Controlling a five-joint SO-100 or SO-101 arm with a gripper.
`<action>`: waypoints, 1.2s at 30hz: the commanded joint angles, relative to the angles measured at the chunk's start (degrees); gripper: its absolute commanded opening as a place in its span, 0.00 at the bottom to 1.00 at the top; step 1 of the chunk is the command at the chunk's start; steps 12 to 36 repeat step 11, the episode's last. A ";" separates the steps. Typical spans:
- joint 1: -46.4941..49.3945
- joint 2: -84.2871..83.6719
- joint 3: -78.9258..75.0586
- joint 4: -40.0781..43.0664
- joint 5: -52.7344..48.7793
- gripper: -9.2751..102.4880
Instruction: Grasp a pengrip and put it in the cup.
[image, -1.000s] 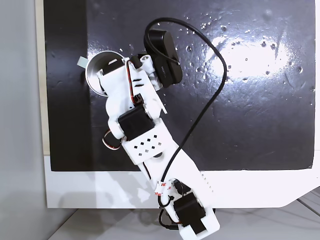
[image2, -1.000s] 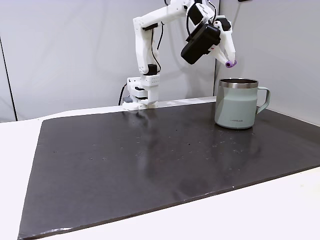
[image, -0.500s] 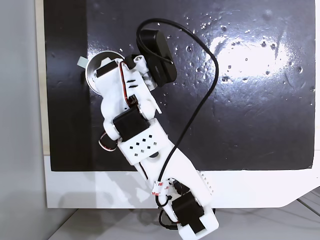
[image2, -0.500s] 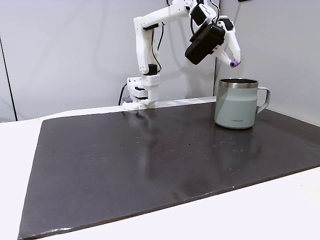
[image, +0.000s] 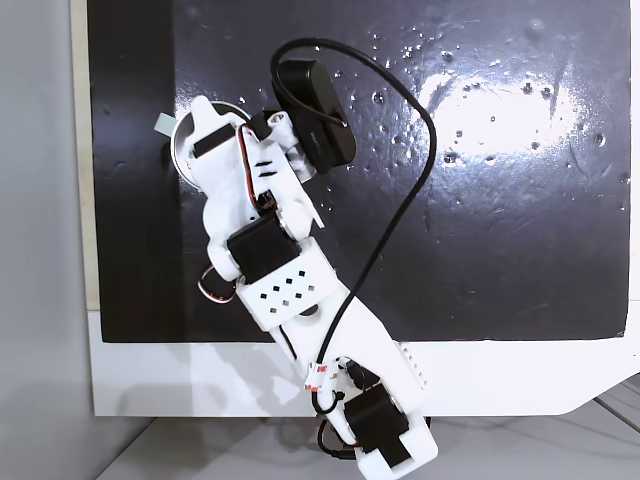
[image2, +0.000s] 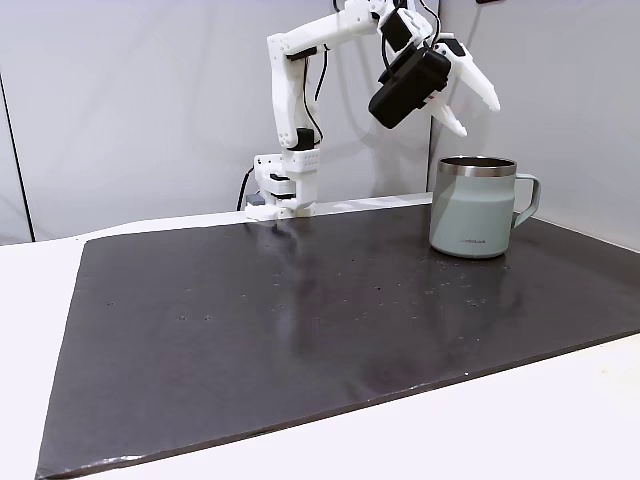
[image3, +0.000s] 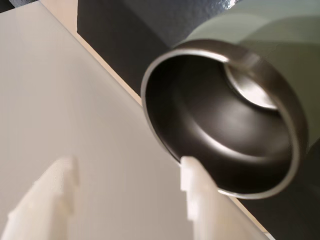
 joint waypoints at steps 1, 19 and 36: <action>-0.79 0.44 -1.49 0.18 -0.70 0.31; -1.05 0.97 -1.32 0.35 -0.70 0.30; -1.05 0.97 -1.32 0.35 -0.70 0.30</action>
